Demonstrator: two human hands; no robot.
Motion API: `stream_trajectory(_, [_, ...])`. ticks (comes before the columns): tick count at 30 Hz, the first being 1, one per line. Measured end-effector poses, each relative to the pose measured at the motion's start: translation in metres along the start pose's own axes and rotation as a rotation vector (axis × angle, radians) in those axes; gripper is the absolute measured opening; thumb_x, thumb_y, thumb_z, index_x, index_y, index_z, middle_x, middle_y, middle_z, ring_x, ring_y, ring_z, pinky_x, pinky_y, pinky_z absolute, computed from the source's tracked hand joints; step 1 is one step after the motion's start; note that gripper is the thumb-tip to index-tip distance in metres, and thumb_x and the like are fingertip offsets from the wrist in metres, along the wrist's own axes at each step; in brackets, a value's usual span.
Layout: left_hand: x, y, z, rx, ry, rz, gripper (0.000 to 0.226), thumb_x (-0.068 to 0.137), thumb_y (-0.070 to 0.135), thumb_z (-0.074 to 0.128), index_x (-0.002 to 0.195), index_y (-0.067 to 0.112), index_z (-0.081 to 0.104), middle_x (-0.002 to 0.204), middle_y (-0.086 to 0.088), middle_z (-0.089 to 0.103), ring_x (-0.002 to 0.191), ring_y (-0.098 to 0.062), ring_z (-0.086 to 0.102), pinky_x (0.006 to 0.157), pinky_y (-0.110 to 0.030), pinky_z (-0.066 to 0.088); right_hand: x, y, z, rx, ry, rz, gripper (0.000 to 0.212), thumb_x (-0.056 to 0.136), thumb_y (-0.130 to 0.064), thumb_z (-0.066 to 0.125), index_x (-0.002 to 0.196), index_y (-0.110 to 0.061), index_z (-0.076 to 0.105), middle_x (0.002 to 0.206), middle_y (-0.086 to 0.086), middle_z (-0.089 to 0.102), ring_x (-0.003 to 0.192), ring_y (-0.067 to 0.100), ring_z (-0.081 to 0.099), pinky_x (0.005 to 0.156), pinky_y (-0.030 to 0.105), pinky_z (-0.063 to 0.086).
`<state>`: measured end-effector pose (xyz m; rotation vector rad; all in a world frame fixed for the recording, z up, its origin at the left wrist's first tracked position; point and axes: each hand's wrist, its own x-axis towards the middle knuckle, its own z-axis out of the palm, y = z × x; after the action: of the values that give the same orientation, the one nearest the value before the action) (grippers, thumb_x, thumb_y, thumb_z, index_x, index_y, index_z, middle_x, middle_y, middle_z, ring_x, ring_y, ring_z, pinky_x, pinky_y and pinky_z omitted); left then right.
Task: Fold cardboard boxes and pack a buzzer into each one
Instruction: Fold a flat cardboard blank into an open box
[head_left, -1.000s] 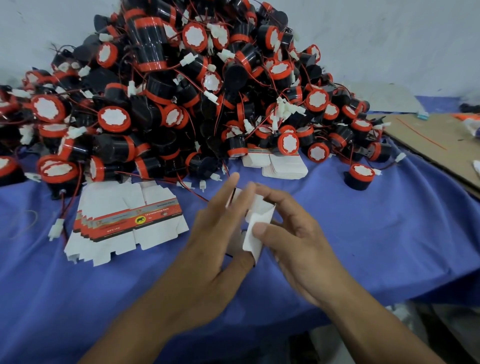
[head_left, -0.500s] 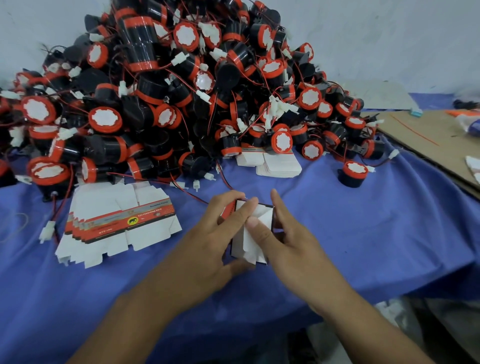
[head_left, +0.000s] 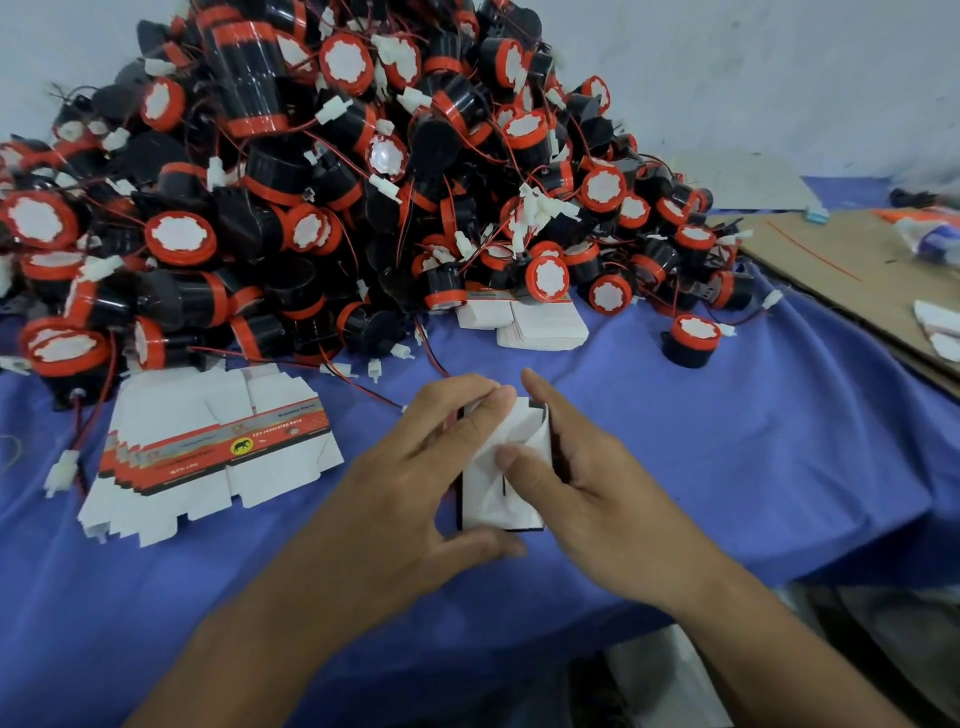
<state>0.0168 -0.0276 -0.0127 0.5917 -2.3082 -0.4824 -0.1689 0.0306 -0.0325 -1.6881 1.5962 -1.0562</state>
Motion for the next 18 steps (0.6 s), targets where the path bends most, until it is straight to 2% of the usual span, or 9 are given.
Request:
stream_trajectory(3, [-0.002,-0.007,0.002,0.050,0.007,0.015,0.084,0.074,0.038,0.083,0.144,0.023,0.040,0.142,0.009,0.038,0.106,-0.012,0.051,0.088,-0.024,0.042,0.000,-0.004,0.000,0.016,-0.023,-0.004,0.073,0.096,-0.054,0.046,0.159,-0.040,0.012,0.086,-0.011,0.067,0.084,0.009,0.067,0.079,0.034,0.057])
stream_trajectory(5, [-0.004,-0.008,0.002,0.053,0.004,0.045,0.080,0.078,0.043,0.080,0.144,0.013,0.046,0.141,0.004,0.042,0.104,0.006,0.049,0.093,-0.010,0.035,0.000,-0.006,0.000,0.037,-0.032,-0.005,0.069,0.099,-0.050,0.047,0.158,-0.043,0.013,0.096,-0.006,0.069,0.092,0.012,0.068,0.084,0.040,0.056])
stream_trajectory(7, [-0.007,-0.009,0.002,0.062,0.025,0.063,0.079,0.080,0.042,0.077,0.143,0.005,0.047,0.139,-0.002,0.045,0.110,0.011,0.043,0.091,-0.003,0.033,0.000,-0.007,0.003,0.099,-0.051,-0.001,0.065,0.103,-0.046,0.048,0.158,-0.045,0.012,0.111,-0.013,0.068,0.105,0.007,0.065,0.092,0.032,0.054])
stream_trajectory(9, [-0.008,-0.011,0.001,0.060,0.064,0.056,0.082,0.078,0.040,0.081,0.142,0.003,0.048,0.137,-0.005,0.047,0.109,0.009,0.044,0.089,-0.003,0.034,-0.001,-0.009,0.008,0.149,-0.069,0.003,0.067,0.101,-0.052,0.046,0.156,-0.049,0.007,0.124,-0.036,0.059,0.119,-0.008,0.056,0.096,0.012,0.046])
stream_trajectory(10, [-0.009,-0.012,0.001,0.063,0.085,0.062,0.082,0.078,0.040,0.082,0.142,0.003,0.048,0.137,-0.005,0.047,0.109,0.008,0.044,0.090,-0.004,0.035,-0.002,-0.011,0.011,0.166,-0.072,0.005,0.070,0.098,-0.056,0.045,0.154,-0.051,0.004,0.127,-0.043,0.053,0.122,-0.013,0.052,0.096,0.007,0.042])
stream_trajectory(13, [-0.010,-0.012,0.002,0.086,0.133,0.104,0.075,0.085,0.043,0.072,0.141,-0.002,0.048,0.136,-0.009,0.048,0.115,-0.003,0.048,0.096,-0.011,0.039,-0.002,-0.015,0.021,0.197,-0.053,0.002,0.080,0.093,-0.064,0.042,0.156,-0.047,-0.005,0.138,-0.036,0.050,0.130,-0.012,0.046,0.103,0.010,0.039])
stream_trajectory(15, [-0.011,-0.013,0.004,0.119,0.135,0.107,0.072,0.087,0.042,0.068,0.138,-0.006,0.050,0.135,-0.013,0.050,0.117,-0.015,0.052,0.098,-0.016,0.044,-0.001,-0.018,0.025,0.134,-0.023,-0.014,0.079,0.094,-0.059,0.039,0.153,-0.045,-0.013,0.147,-0.031,0.039,0.134,-0.015,0.037,0.107,0.010,0.035])
stream_trajectory(18, [-0.012,-0.015,0.006,0.151,0.149,0.111,0.070,0.087,0.038,0.068,0.137,-0.008,0.050,0.135,-0.016,0.049,0.111,-0.013,0.050,0.099,-0.016,0.044,0.000,-0.020,0.028,0.016,0.006,-0.055,0.073,0.099,-0.049,0.037,0.149,-0.042,-0.016,0.143,-0.022,0.034,0.130,-0.015,0.037,0.101,0.004,0.033])
